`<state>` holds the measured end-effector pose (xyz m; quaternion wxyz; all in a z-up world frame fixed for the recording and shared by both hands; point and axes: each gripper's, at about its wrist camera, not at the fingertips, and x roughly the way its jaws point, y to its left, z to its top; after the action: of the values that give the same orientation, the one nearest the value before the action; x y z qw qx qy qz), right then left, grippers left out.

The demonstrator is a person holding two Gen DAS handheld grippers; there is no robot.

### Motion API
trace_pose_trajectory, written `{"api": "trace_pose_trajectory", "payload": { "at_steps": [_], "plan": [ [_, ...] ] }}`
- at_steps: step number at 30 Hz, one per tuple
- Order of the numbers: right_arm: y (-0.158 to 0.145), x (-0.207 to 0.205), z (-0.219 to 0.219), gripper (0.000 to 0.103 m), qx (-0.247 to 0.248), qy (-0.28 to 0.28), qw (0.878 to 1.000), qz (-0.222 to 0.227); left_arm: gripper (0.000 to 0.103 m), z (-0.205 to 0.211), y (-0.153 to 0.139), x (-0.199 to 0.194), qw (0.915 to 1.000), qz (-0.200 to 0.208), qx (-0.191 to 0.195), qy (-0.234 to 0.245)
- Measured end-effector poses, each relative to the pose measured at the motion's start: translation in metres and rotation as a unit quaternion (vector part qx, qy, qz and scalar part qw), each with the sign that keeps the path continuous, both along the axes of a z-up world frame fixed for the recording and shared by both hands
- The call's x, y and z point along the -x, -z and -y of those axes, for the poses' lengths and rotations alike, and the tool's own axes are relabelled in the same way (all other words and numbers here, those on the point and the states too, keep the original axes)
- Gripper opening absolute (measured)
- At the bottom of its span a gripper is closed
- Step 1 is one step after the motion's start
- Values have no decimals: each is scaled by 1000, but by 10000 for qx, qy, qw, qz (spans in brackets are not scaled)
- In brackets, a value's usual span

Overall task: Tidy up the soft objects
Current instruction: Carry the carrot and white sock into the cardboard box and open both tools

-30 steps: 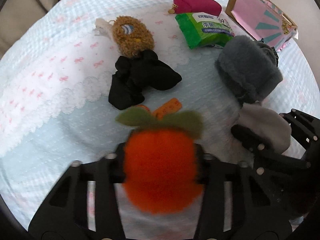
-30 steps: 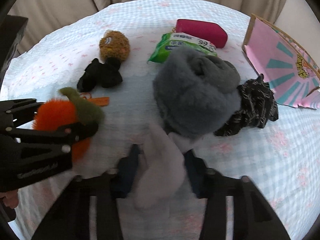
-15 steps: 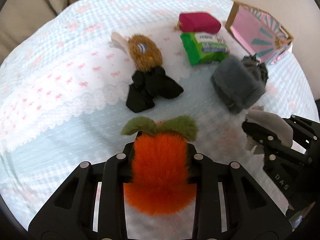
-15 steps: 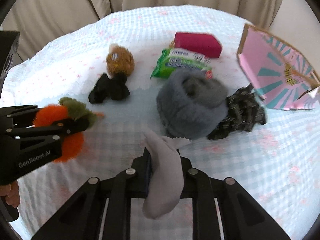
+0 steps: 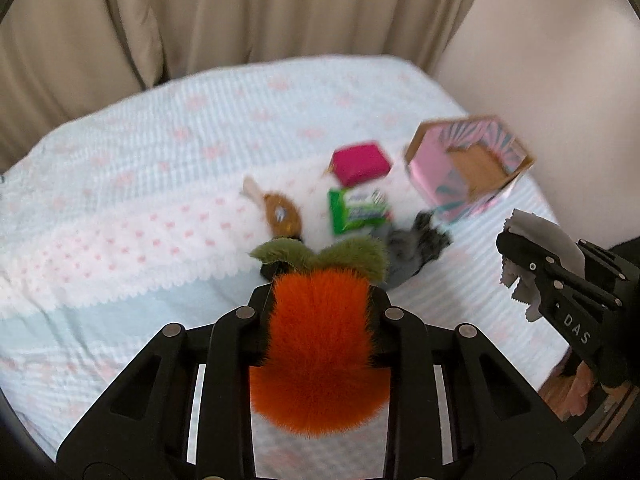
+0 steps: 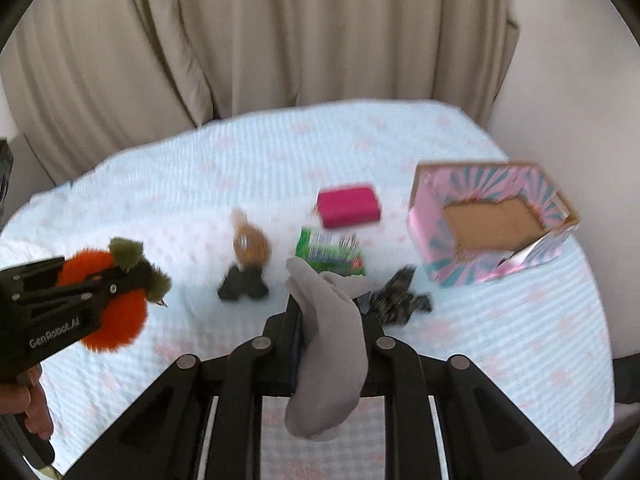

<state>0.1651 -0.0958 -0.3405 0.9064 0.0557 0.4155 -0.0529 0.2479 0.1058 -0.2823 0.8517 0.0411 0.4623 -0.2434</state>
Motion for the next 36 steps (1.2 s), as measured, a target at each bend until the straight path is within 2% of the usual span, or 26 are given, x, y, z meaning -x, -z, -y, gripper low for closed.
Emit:
{"api": "trace_pose_trajectory", "payload": {
  "at_steps": [3,8,11,17,22,26,29,36],
  "plan": [
    [-40,5,11,17,26,56,9998,210,24,6,-41,8,9996,194,181,-12],
    [-95,13,37,17,-40,-23,9990,441,24,26,-92,15,9981,494,361,-82],
    [-117,14,61,17,-107,-166,9984,525,24,46,-115,16,9969,623,444,-193],
    [-136,6,119,17,-169,-513,9978,397,24,105,-143,16,9938,705,571,-636],
    [-133,-12,185,17,-190,-929,9950,312,24,176,-155,12,9915,720,624,-886],
    [-120,-32,237,17,-251,-1101,9934,204,24,234,-148,-2,9916,594,626,-964],
    [-105,-56,272,17,-315,-1165,9927,69,24,277,-137,-14,9926,443,600,-954],
    [-52,-110,341,17,-491,-1181,9910,-397,24,363,-85,-59,9951,-63,455,-871]
  ]
}}
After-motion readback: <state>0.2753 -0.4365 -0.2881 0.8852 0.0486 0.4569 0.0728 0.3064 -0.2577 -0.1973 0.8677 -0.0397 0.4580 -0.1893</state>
